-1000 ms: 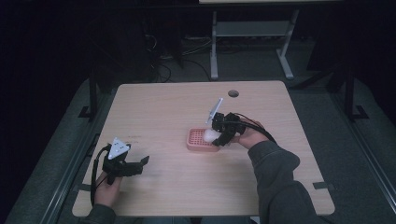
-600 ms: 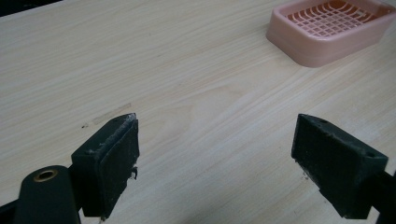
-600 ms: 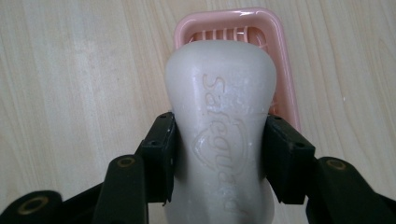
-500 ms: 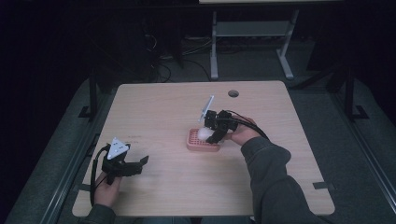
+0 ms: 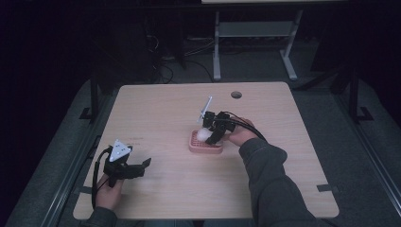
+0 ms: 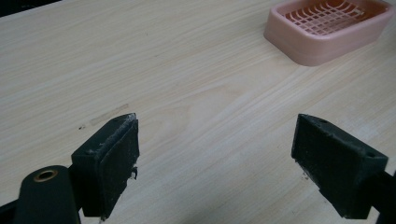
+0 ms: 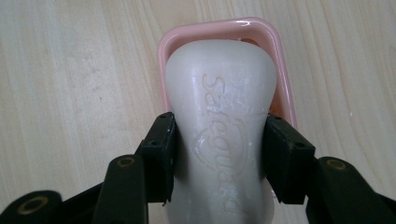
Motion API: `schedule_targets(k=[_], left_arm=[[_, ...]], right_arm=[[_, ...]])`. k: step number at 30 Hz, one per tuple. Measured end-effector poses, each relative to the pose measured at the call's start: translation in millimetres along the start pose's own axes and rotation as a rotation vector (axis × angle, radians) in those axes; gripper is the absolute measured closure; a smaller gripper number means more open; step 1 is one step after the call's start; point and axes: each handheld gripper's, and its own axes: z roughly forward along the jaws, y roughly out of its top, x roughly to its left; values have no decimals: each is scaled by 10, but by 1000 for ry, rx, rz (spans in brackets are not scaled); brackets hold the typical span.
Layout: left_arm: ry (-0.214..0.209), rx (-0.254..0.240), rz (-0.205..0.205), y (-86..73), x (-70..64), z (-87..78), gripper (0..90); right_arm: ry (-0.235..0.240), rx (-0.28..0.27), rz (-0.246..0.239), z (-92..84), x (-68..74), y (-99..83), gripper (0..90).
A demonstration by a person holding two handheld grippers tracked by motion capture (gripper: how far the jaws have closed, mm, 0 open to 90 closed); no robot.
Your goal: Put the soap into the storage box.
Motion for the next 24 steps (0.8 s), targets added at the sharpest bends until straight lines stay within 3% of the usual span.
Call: schedule_targets(k=[24], left_arm=[[-3,8,4,0,-7,8,147]], right_arm=[[19,30,25,279,-115,65,486]])
